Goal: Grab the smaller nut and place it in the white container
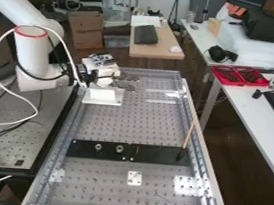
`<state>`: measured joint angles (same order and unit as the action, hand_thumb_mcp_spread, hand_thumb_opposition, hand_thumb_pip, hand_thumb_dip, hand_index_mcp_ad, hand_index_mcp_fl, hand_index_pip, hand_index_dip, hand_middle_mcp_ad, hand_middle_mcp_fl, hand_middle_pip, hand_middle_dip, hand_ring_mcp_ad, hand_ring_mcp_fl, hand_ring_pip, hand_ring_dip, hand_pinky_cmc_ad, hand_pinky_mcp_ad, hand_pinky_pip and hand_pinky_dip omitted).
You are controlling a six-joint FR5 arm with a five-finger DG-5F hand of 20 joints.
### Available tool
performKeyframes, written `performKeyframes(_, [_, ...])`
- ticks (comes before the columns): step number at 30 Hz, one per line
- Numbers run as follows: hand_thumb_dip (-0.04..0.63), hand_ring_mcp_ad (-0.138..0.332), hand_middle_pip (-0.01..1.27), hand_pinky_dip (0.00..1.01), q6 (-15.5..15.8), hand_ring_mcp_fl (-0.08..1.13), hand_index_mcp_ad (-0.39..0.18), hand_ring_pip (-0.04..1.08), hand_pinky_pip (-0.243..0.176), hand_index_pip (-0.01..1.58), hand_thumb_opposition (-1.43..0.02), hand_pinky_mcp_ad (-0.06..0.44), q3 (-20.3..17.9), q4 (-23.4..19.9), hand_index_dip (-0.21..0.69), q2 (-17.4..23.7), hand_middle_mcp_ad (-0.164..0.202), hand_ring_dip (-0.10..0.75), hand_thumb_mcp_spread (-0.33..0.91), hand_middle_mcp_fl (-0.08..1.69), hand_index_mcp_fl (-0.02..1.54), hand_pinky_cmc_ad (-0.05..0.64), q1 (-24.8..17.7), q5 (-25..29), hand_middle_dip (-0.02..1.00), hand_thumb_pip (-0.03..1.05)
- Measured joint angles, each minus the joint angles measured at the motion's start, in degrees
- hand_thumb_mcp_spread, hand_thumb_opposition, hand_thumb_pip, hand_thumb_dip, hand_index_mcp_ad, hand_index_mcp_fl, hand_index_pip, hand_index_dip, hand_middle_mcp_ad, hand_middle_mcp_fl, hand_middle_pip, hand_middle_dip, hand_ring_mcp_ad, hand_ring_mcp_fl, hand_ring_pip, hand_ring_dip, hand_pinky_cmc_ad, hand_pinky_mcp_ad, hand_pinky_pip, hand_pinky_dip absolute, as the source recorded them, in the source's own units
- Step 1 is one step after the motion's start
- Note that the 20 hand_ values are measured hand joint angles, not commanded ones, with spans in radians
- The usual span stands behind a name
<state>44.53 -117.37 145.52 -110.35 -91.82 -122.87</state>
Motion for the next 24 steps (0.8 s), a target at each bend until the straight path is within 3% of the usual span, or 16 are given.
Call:
performKeyframes(6, [0.220,0.115,0.12,0.19,-0.3,0.01,-0.152,0.11,0.084,1.54,-0.96,0.311,0.2,0.0,0.250,0.0,0.082,0.138,0.46,0.21,0.50,0.346,-0.2,0.8,0.25,0.58])
performKeyframes(8, [0.220,0.115,0.12,0.19,-0.1,0.01,-0.154,0.11,0.084,1.55,-0.95,0.311,0.4,0.6,0.262,0.0,0.082,0.138,0.46,0.21,0.43,0.346,-0.3,1.0,0.25,0.59])
performKeyframes(11, [0.220,0.117,0.12,0.19,0.1,0.02,-0.237,0.11,0.084,1.38,-0.92,0.314,0.7,1.8,0.218,-0.1,0.082,0.138,0.47,0.20,0.25,0.346,-0.3,1.4,0.25,0.70])
performKeyframes(13, [0.223,0.113,0.12,0.19,-0.2,0.01,-0.286,0.11,0.080,1.32,-0.88,0.311,0.7,2.2,0.202,-0.3,0.082,0.138,0.46,0.18,0.24,0.346,-0.1,1.5,0.25,0.72])
performKeyframes(18, [0.220,0.117,0.12,0.23,-0.3,0.00,-0.311,0.10,0.065,1.19,-0.82,0.312,0.4,2.5,0.176,0.0,0.080,0.138,0.38,0.15,0.22,0.349,0.2,1.8,0.25,0.76])
performKeyframes(21, [0.220,0.115,0.12,0.28,-0.9,0.00,-0.325,0.10,0.035,1.12,-0.80,0.312,0.2,2.2,0.164,1.0,0.082,0.138,0.35,0.15,0.21,0.358,0.5,2.1,0.25,0.79])
performKeyframes(22, [0.220,0.115,0.12,0.28,-1.3,0.00,-0.316,0.10,0.017,1.05,-0.80,0.311,0.1,2.1,0.140,1.8,0.080,0.131,0.33,0.15,0.16,0.360,0.6,2.3,0.25,0.79])
performKeyframes(23, [0.223,0.119,0.12,0.29,-1.4,0.00,-0.265,0.10,0.017,0.88,-0.81,0.311,0.1,2.1,0.077,2.2,0.084,0.138,0.33,0.13,-0.01,0.356,0.7,2.4,0.25,0.80])
performKeyframes(24, [0.220,0.119,0.12,0.30,-1.8,0.00,-0.225,0.10,0.017,0.79,-0.80,0.312,0.2,2.1,0.052,3.4,0.080,0.138,0.32,0.11,-0.02,0.360,0.9,2.8,0.25,0.80])
